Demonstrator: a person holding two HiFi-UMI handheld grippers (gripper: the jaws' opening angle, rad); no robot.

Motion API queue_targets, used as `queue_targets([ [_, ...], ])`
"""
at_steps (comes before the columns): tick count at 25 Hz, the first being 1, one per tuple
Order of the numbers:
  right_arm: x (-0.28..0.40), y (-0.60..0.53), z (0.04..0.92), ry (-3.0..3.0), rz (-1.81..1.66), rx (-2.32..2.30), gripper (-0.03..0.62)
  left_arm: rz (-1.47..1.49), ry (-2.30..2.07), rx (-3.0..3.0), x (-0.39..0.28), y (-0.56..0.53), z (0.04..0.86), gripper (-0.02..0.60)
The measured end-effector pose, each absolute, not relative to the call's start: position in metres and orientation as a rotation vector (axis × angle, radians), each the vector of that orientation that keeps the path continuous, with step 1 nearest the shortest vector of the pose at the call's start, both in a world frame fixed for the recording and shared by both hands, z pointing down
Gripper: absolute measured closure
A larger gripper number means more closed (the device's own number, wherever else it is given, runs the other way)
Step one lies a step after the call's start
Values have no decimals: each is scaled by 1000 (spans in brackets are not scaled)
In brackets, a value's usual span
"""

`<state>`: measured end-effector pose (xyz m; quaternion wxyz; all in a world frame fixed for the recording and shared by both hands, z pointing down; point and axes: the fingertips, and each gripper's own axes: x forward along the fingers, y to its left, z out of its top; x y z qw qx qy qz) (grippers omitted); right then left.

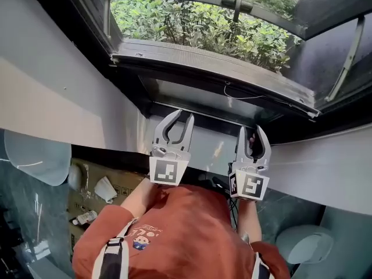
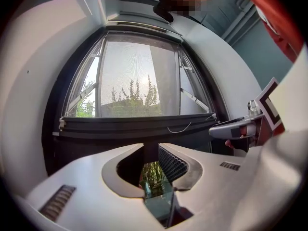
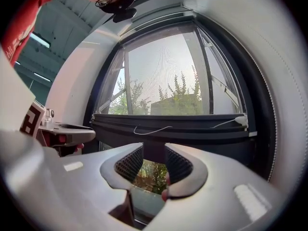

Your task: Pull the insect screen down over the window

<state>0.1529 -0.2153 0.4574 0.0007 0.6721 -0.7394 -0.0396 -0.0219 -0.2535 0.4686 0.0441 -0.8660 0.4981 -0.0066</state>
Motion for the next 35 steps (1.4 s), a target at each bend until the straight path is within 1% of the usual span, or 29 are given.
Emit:
queue_targets([
  [4,152,-214,459,-2321,-158,2107,507,-21,1534,-2628,-24,-254,466,549],
  [6,153,-213,458,-2308,-176,2121,562,-12,1536,-2633,-24,-255,464,575],
  [7,153,-213,456,-2309,-181,2125,583,-5,1536,-2639,-24,-255,464,575],
  [17,160,-210,442,-2301,-246,2150,585,6,1520,-2632,-27,-254,457,575],
  [35,165,-214,443,-2271,-278,2137,585,15,1520,-2630,-26,-256,458,575],
])
